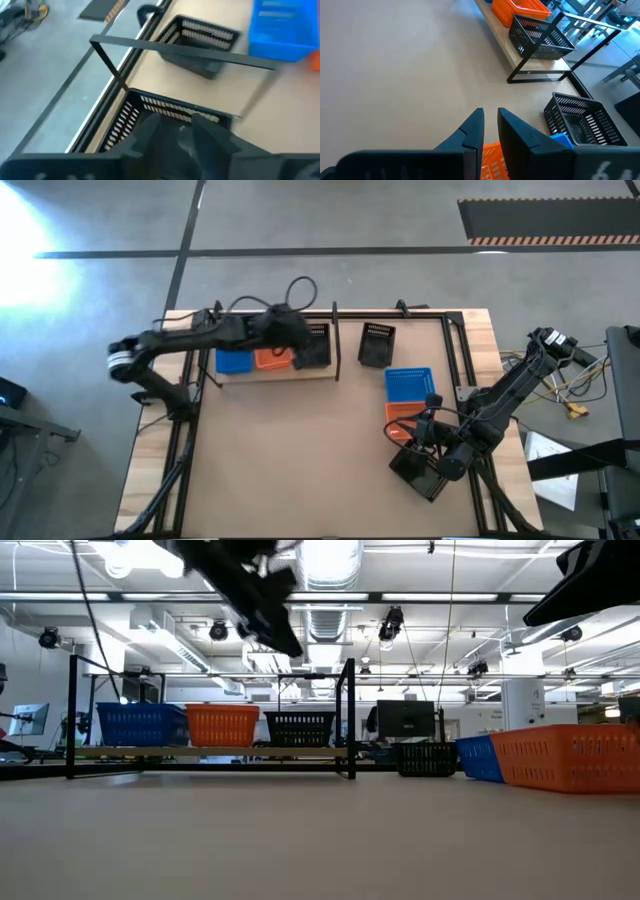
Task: Stack baskets on shelf by color
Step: Adjust the baskets on the shelf
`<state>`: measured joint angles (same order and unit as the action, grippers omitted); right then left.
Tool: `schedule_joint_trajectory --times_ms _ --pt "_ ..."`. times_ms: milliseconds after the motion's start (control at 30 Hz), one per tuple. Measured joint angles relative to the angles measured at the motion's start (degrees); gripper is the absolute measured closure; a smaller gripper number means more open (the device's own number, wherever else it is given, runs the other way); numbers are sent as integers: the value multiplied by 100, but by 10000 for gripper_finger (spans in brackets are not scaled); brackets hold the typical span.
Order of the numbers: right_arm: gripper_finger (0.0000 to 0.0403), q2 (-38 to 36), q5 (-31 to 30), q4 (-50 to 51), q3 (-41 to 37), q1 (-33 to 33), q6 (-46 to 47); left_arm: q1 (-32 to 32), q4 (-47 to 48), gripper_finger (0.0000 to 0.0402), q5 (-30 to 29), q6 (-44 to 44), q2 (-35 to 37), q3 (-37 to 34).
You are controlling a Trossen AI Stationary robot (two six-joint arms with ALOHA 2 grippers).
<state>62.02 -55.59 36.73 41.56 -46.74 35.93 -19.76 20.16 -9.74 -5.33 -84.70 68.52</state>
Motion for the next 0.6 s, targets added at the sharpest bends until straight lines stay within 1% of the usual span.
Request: schedule_joint_trajectory --times_ms 67,167,267,433,600 --pt "355 0 1 -2 0 0 -1 -127 -23 332 -4 11 -465 197" --pt "355 0 2 -2 0 0 1 -284 183 367 -36 46 -1136 524" --pt "355 0 2 -4 0 0 1 -353 481 394 -279 50 -1619 835" --pt "355 0 2 -11 0 0 1 -421 948 396 -772 55 -2067 1165" --pt "355 0 2 -17 0 0 3 -436 1317 396 -1245 354 -2135 1270"
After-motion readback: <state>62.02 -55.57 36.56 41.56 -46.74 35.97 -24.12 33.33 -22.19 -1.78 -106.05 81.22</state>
